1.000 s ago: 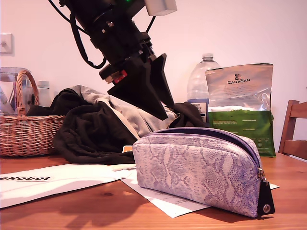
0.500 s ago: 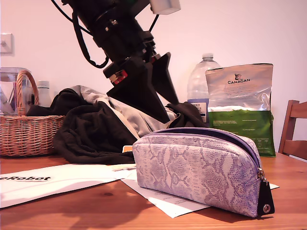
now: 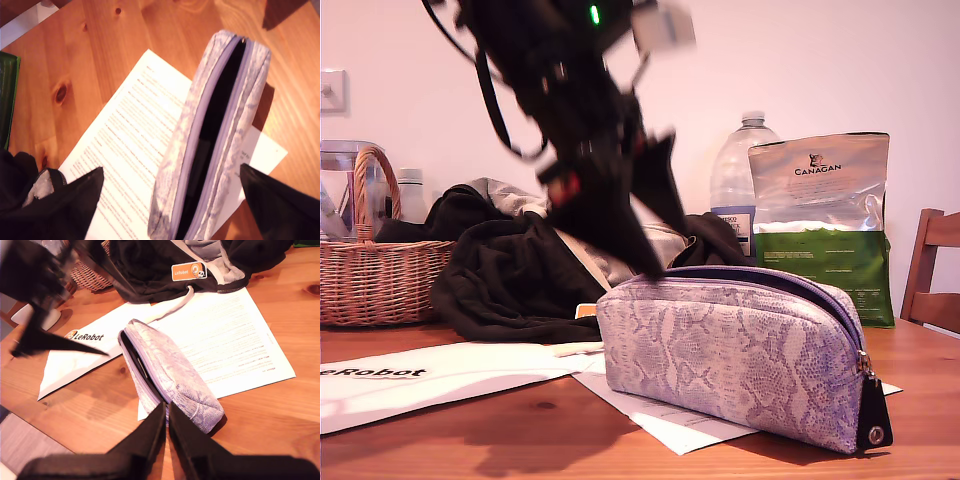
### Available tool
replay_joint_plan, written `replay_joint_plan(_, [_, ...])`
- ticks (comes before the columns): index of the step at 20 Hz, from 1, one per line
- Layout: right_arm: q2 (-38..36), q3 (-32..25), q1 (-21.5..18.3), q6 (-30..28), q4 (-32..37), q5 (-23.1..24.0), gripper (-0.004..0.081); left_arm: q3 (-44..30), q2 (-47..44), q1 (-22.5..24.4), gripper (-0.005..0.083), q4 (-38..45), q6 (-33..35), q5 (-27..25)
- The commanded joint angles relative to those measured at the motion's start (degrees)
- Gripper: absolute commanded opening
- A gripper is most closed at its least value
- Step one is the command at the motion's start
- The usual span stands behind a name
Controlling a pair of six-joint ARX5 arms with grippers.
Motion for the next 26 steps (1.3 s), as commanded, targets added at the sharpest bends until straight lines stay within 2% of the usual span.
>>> replay_joint_plan(1, [0.3,0.2,0.3,0.3,0.2,0.2,-0.0013,0.1,2.5,-0.3,0.079,0.2,0.3,0.2])
replay_joint_plan(5, [0.3,0.1,0.3,1.9,-0.5,0.2,-0.0012,0.1,4.1,-0.3,0.078,1.4,0.2,0.5])
replay_joint_plan(7, [0.5,-0.2,0.3,1.9,-0.1,0.2,-0.0009,0.1,4.4,-0.4,0.0715,1.5,-0.5,0.5])
replay_joint_plan(8, [0.7,-0.6,0.3,2.0,0.0,0.3,0.0007,0.1,4.4,-0.4,0.064,1.6,-1.4,0.5])
replay_joint_plan(9, [1.3,-1.4,0.4,2.0,0.5,0.4,0.0027,0.1,4.4,-0.4,0.0527,1.5,-2.4,0.5])
replay_joint_plan(11, [2.5,-3.6,0.7,1.9,1.2,1.8,0.0088,0.1,4.4,-0.4,0.0251,1.3,-4.4,0.5])
replay_joint_plan(12, [3.0,-4.5,0.7,1.4,1.2,2.6,0.0129,0.1,4.4,-0.5,0.0164,1.2,-4.4,0.5])
replay_joint_plan(13, [3.2,-5.0,0.7,1.0,1.3,2.8,0.0163,0.1,4.4,-0.7,0.0123,1.3,-4.3,0.5])
replay_joint_plan(16, [3.3,-5.1,1.8,-6.6,6.1,0.2,0.0165,0.1,4.4,-0.7,0.0108,2.5,-4.3,0.5])
replay_joint_plan(19, [3.4,-5.2,2.8,-8.1,9.1,1.5,0.0191,0.1,4.4,-0.4,0.009,4.2,-4.3,0.5])
replay_joint_plan(22, [5.3,-7.1,4.0,-10.4,11.3,2.4,0.0256,0.1,4.4,-0.3,0.0064,5.5,-4.2,0.5])
replay_joint_plan(26, [10.1,-7.5,6.0,-11.2,13.2,2.4,0.0266,0.1,4.4,-0.3,0.0069,6.2,-4.3,0.5])
